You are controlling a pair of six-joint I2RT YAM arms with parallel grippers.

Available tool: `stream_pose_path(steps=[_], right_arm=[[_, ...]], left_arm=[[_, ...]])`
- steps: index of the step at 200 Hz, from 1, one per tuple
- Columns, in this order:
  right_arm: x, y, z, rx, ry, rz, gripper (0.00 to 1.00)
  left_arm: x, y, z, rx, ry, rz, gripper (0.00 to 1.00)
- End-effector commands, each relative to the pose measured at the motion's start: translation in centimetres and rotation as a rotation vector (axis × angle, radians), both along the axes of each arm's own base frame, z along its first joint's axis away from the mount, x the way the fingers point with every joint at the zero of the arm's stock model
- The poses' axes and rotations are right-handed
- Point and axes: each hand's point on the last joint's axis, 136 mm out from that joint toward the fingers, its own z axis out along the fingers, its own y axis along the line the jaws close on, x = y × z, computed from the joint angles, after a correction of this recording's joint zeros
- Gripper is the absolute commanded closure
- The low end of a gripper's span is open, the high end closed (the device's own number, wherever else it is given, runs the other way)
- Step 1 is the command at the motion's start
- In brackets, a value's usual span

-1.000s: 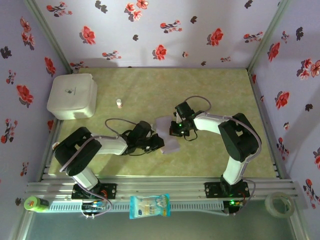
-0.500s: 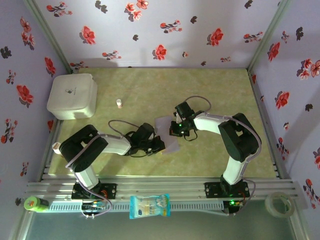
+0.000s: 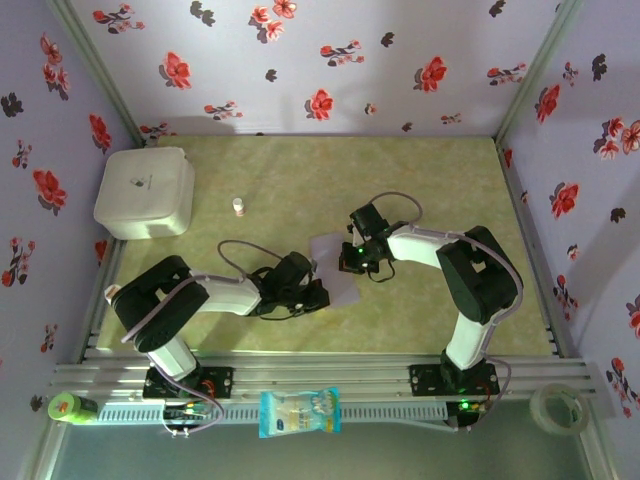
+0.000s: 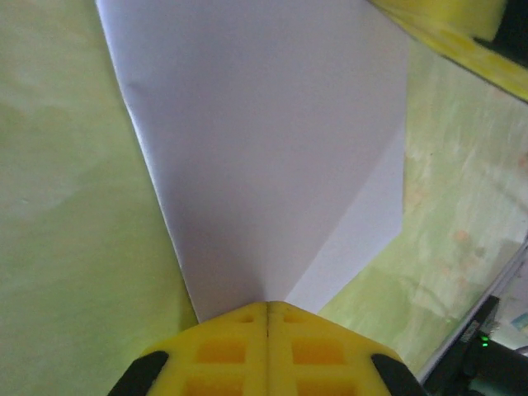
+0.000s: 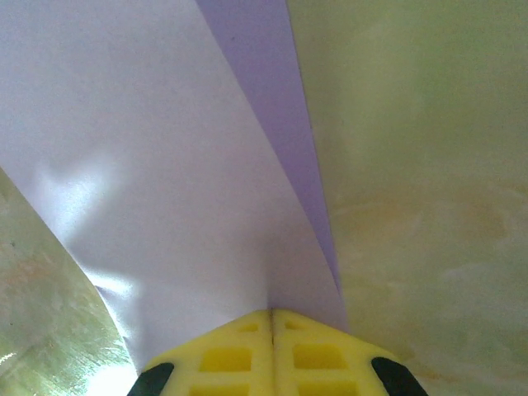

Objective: Fold a paper plane with a square sheet of paper (pick it up from the middle)
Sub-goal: First fold the square sheet of paper in half at the center of the table.

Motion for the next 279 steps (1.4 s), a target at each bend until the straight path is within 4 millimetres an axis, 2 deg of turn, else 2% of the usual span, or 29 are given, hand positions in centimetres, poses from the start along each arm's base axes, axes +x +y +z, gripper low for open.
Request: stream_pose_path(steps=[1, 49, 66, 80, 97, 113, 142, 173, 196, 237, 266, 279], right_arm=[[-3.0, -4.4, -4.1, -0.206, 0.118, -0.045, 1.0], [-3.1, -4.5, -4.3, -0.209, 0.121, -0.04, 1.0], [-3.0, -4.5, -4.3, -0.21, 0.121, -0.039, 1.0], [-3.1, -4.4, -4.2, -0.208, 0.119, -0.036, 1.0], [-3.0, -4.4, -4.1, -0.204, 0.116, -0.031, 1.0], [-3.0, -4.3, -3.9, -0.2, 0.116, -0.026, 1.0], [-3.0, -4.0, -3.8, -0.184, 0.118, -0.022, 1.0], [-3.1, -4.0, -3.8, -0.184, 0.121, -0.016, 1.0], [-3.2, -4.1, -3.7, -0.185, 0.123, -0.016, 1.0], [-3.2, -4.0, -3.7, -0.182, 0.123, -0.02, 1.0], [-3.3, -4.1, -3.9, -0.187, 0.124, -0.018, 1.0], [-3.4, -4.1, -3.9, -0.185, 0.128, -0.016, 1.0]], left_arm=[[-4.0, 3.3, -3.1, 0.204, 0.087, -0.1, 1.0], [-4.2, 3.4, -2.2, 0.17, 0.062, -0.097, 1.0], [-4.0, 2.9, -1.1, 0.135, 0.035, -0.106, 0.99], [-3.4, 2.1, 0.7, 0.079, -0.006, -0.114, 0.99], [-2.0, 1.6, 3.0, 0.021, -0.056, -0.092, 0.97], [0.3, 2.0, 4.7, -0.011, -0.094, -0.046, 0.96], [4.9, 2.9, 5.8, -0.059, -0.111, 0.04, 0.95], [9.1, 2.6, 5.7, -0.103, -0.111, 0.08, 0.95], [10.8, 1.7, 5.3, -0.144, -0.105, 0.095, 0.94], [11.6, 0.7, 3.7, -0.183, -0.069, 0.105, 0.94], [11.5, 1.7, 1.1, -0.115, -0.035, 0.129, 0.95], [10.9, 2.9, -0.9, -0.045, 0.001, 0.154, 0.95]])
